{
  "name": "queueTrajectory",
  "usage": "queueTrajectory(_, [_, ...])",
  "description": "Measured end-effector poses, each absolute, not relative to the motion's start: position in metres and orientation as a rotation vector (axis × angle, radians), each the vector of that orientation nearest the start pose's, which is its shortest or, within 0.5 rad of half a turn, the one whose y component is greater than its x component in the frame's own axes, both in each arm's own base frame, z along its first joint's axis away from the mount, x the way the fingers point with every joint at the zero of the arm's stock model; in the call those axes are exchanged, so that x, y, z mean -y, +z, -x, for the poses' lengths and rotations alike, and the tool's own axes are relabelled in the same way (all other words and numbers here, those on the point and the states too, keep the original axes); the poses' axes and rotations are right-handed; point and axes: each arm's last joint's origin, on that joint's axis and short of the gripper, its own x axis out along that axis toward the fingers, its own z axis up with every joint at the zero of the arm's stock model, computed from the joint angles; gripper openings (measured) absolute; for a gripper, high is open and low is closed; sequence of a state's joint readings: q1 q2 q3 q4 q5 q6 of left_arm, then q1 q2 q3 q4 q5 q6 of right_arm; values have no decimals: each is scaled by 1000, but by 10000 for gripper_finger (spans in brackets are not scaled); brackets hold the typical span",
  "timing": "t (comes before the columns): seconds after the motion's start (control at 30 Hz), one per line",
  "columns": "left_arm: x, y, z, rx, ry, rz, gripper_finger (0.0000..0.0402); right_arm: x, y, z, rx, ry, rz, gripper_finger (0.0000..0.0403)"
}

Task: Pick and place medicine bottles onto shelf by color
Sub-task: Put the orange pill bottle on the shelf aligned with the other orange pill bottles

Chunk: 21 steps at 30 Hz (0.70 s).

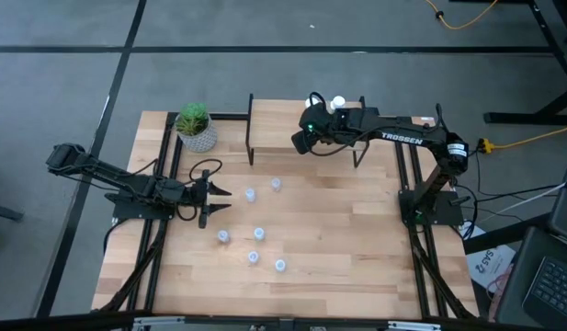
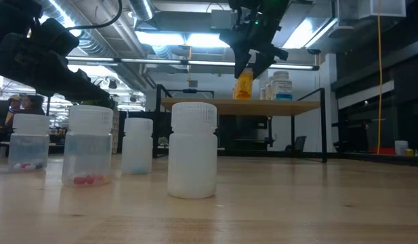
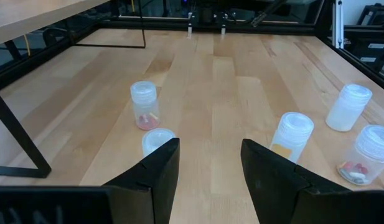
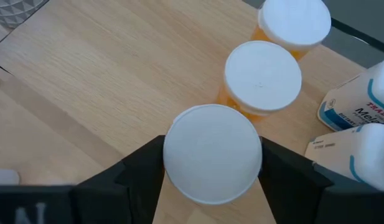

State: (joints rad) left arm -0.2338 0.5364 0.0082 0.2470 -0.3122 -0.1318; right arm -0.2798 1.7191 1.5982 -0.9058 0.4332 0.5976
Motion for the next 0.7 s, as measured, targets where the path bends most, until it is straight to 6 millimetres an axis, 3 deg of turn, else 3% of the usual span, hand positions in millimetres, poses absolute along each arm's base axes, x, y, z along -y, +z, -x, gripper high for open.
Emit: queueTrajectory(0.7, [21,140,-125,-265,95,55,165,118,313,-338,-829,-908,-487,238])
